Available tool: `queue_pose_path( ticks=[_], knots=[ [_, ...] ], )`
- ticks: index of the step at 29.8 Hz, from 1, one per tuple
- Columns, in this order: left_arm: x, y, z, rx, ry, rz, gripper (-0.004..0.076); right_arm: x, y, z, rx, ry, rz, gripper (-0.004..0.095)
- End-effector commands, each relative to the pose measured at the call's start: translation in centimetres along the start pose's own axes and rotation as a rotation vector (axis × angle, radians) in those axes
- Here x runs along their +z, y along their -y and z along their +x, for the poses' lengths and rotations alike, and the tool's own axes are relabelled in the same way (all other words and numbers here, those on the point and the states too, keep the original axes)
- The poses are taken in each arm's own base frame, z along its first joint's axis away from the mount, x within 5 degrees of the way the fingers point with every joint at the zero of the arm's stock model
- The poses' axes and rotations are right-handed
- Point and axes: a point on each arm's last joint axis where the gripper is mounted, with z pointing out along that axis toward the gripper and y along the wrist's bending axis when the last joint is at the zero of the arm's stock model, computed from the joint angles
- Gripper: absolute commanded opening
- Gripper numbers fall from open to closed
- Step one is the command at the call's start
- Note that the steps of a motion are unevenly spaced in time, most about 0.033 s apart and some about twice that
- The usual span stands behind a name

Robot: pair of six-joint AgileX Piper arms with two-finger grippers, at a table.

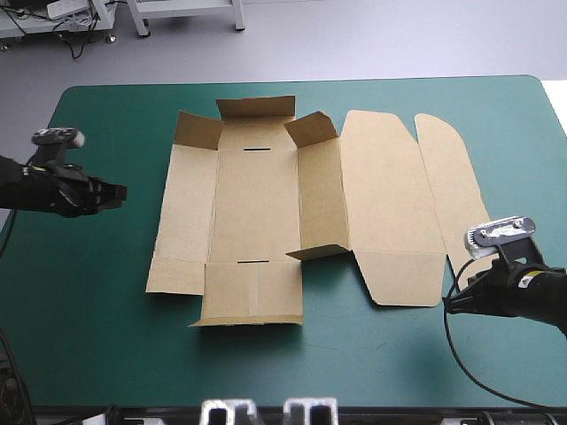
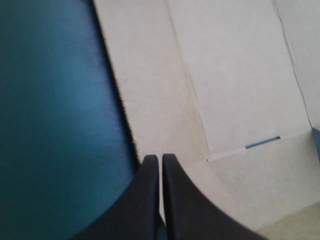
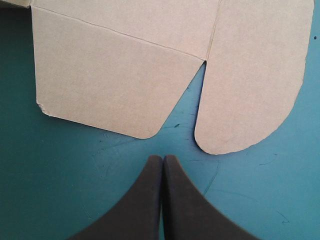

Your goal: Fold the box

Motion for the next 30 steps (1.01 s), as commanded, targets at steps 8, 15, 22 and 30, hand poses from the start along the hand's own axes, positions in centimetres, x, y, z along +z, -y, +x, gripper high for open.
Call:
queue_pose_path(
  ticks=[8, 15, 22, 30],
  knots=[
    [2.2, -5.4, 0.8, -0.278, -0.032, 0.127, 0.0264, -0.7, -0.1, -0.8, -0.005, 0.075, 0.004, -0.0020],
    [8.7, -6.0, 3.0, -0.282, -0.145, 0.345, 0.0519, -0.7, -0.1, -0.8, -0.005, 0.076, 0.004, -0.0020],
    [13.0, -4.9, 3.1, -0.236, -0.201, 0.479, 0.0519, -0.7, -0.1, -0.8, -0.005, 0.076, 0.004, -0.0020],
    [16.7, -3.5, 3.5, -0.228, -0.298, 0.551, 0.0494, -0.7, -0.1, -0.8, -0.005, 0.074, 0.003, -0.0020]
  ],
)
